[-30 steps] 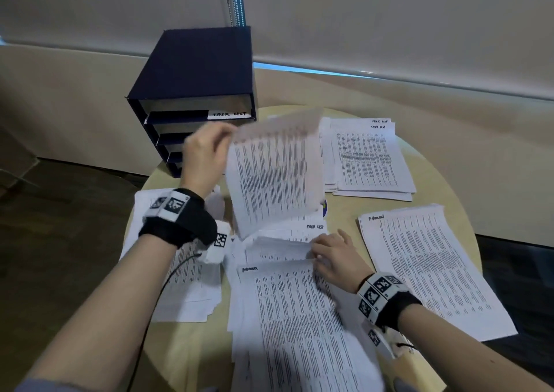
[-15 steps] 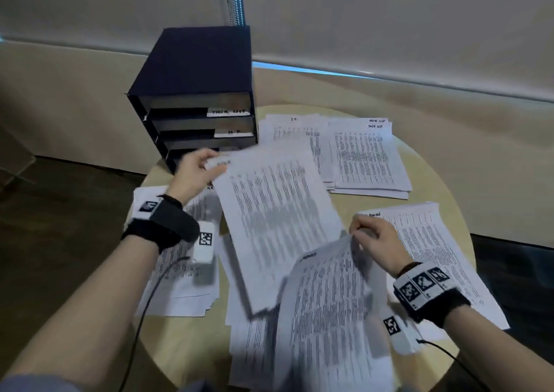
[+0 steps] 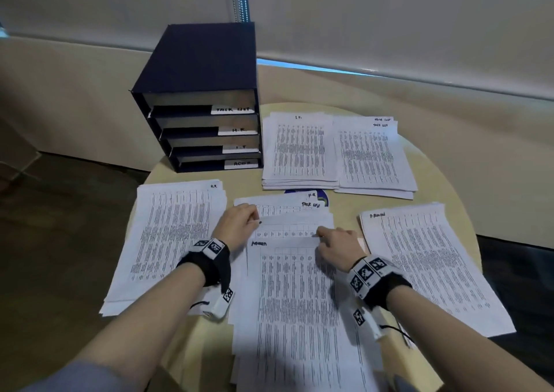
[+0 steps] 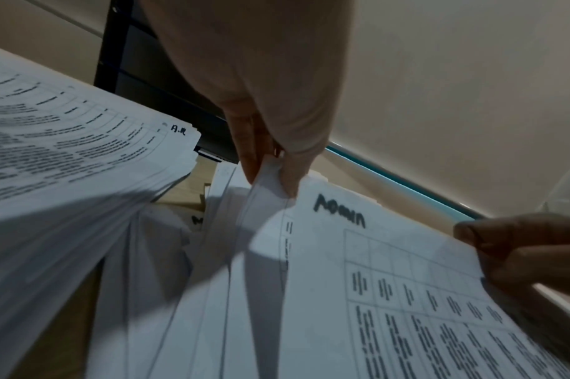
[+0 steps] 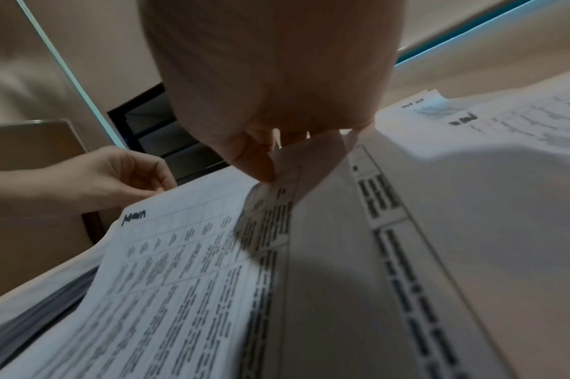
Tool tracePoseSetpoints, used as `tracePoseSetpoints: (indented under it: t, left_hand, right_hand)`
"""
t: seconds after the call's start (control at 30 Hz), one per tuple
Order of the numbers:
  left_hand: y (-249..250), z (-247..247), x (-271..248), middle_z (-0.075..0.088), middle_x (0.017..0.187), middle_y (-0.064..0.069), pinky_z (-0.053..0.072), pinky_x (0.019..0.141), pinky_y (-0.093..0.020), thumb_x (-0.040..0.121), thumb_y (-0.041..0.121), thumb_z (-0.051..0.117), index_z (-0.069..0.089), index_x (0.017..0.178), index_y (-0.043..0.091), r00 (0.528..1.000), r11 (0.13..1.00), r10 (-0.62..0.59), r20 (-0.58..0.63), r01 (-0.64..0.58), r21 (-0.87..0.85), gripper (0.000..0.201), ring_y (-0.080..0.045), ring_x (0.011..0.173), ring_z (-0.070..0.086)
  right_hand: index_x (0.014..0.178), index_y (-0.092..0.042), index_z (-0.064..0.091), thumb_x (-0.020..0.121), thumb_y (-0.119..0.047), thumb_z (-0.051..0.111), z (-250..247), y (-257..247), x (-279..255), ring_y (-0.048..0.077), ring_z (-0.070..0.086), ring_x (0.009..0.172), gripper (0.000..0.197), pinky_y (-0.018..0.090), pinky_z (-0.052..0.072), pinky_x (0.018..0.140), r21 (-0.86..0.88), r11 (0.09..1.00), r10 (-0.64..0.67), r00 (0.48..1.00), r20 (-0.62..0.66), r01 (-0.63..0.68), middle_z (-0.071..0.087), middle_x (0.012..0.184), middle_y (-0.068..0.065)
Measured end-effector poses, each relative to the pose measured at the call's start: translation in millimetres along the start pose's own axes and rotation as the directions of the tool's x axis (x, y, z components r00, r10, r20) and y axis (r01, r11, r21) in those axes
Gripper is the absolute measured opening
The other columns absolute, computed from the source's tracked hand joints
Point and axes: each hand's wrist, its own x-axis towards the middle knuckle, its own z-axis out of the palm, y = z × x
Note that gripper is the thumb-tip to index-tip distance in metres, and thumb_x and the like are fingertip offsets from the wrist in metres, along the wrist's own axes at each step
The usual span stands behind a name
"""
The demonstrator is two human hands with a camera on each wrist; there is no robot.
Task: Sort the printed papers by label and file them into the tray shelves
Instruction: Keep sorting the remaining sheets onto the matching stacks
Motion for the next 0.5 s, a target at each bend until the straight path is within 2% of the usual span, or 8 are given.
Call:
tracePoseSetpoints:
  t: [0.1,0.17,0.23,0.27,0.33,0.37,0.43,0.5]
  left_hand:
    - [1,-4,2,0.061,0.086,0.002,0.051,0.078,-0.031,0.094,0.019,0.058,0.062,0.086,0.012,1.0,1.0,0.004,0.027,-0.005,0.016,0.011,-0.016,0.081,0.058]
    - [0,-5,3,0.066,0.085,-0.002,0.053,0.078,-0.036,0.094,0.021,0.058,0.063,0.088,0.01,0.999,0.998,0.046,0.019,-0.047,0.045,0.014,-0.02,0.08,0.061]
    - [0,-6,2,0.067,0.089,-0.002,0.052,0.078,-0.037,0.096,0.024,0.055,0.065,0.091,0.011,0.992,0.985,0.123,0.012,-0.123,0.123,0.017,-0.021,0.081,0.062]
    - [-1,-7,2,0.067,0.098,-0.001,0.051,0.082,-0.036,0.096,0.025,0.056,0.066,0.093,0.012,0.988,0.979,0.156,0.008,-0.156,0.13,0.017,-0.02,0.087,0.061]
    - [-4,-8,2,0.06,0.117,0.002,0.043,0.091,-0.032,0.093,0.025,0.06,0.069,0.092,0.014,0.982,0.981,0.186,0.011,-0.186,0.057,0.014,-0.018,0.104,0.055]
    - [-5,-8,1,0.057,0.12,0.002,0.038,0.093,-0.029,0.092,0.026,0.062,0.07,0.091,0.017,0.983,0.984,0.179,0.033,-0.179,0.004,0.012,-0.016,0.11,0.051]
    - [-5,-11,0,0.057,0.119,0.003,0.031,0.093,-0.026,0.089,0.028,0.066,0.071,0.089,0.019,0.979,0.986,0.151,0.134,-0.14,-0.089,0.011,-0.015,0.113,0.048]
    - [-4,-15,-1,0.057,0.119,0.003,0.03,0.093,-0.025,0.087,0.03,0.068,0.072,0.087,0.018,0.971,0.984,0.107,0.214,-0.073,-0.159,0.012,-0.013,0.113,0.048]
  right_hand:
    - [0.097,-0.017,0.05,0.085,-0.017,0.042,2,-8,8,0.022,0.047,0.082,0.015,0.042,0.03,0.098,-0.105,0.992,-0.07,0.997,-0.011,0.069,0.057,0.082,0.0]
    - [0.1,-0.015,0.051,0.086,-0.019,0.043,4,-10,11,0.025,0.05,0.088,0.017,0.045,0.028,0.101,-0.138,0.984,-0.118,0.993,-0.031,0.112,0.059,0.088,0.001]
    - [0.098,-0.015,0.054,0.086,-0.021,0.048,9,-9,14,0.027,0.051,0.096,0.015,0.049,0.028,0.102,-0.162,0.975,-0.169,0.979,-0.111,0.15,0.057,0.096,0.005]
    - [0.094,-0.015,0.057,0.085,-0.022,0.053,11,-9,14,0.028,0.05,0.098,0.012,0.051,0.029,0.1,-0.178,0.971,-0.192,0.967,-0.17,0.161,0.055,0.099,0.006]
    - [0.086,-0.019,0.062,0.079,-0.022,0.062,12,-10,15,0.029,0.05,0.104,0.008,0.053,0.034,0.097,-0.181,0.969,-0.212,0.938,-0.274,0.166,0.055,0.109,0.007]
    - [0.083,-0.02,0.063,0.077,-0.021,0.065,13,-10,15,0.029,0.049,0.109,0.007,0.054,0.034,0.097,-0.174,0.969,-0.222,0.929,-0.297,0.176,0.055,0.114,0.006]
    - [0.086,-0.021,0.065,0.079,-0.021,0.063,14,-11,16,0.028,0.045,0.118,0.007,0.054,0.027,0.102,-0.158,0.967,-0.235,0.933,-0.271,0.198,0.056,0.121,0.001]
    - [0.091,-0.019,0.064,0.087,-0.021,0.055,15,-11,17,0.023,0.043,0.118,0.01,0.052,0.015,0.108,-0.132,0.968,-0.236,0.95,-0.203,0.213,0.059,0.115,-0.005]
